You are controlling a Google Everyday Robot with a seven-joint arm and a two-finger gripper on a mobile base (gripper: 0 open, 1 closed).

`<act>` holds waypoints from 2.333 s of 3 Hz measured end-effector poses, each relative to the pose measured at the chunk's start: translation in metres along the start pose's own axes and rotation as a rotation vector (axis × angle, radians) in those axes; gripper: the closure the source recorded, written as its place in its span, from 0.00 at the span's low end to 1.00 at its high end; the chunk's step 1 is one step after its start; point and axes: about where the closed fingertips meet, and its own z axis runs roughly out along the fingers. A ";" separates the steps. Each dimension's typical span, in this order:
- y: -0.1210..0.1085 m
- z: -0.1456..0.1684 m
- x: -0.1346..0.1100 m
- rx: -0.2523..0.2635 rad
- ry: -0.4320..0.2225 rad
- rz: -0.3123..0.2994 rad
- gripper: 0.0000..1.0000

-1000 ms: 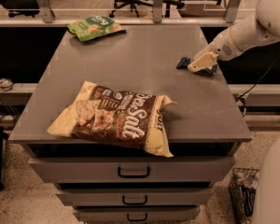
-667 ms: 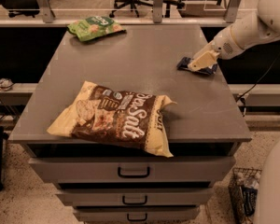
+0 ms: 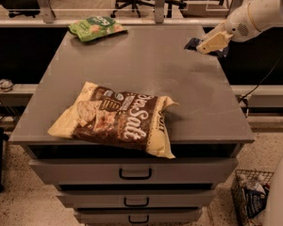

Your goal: Move rxbar blueberry near green rice chip bag

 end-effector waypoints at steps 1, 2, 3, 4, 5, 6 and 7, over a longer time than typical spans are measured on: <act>0.000 0.001 0.000 -0.001 -0.001 0.000 1.00; 0.001 0.023 -0.014 -0.029 -0.023 -0.016 1.00; 0.007 0.065 -0.045 -0.060 -0.077 -0.025 1.00; 0.013 0.130 -0.098 -0.029 -0.152 -0.007 1.00; 0.015 0.154 -0.117 0.010 -0.177 0.005 1.00; 0.014 0.182 -0.133 0.059 -0.196 0.026 1.00; 0.014 0.206 -0.158 0.085 -0.226 0.023 1.00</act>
Offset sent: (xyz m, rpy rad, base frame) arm 0.0328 0.0444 -0.0059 0.0429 -0.0150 0.0732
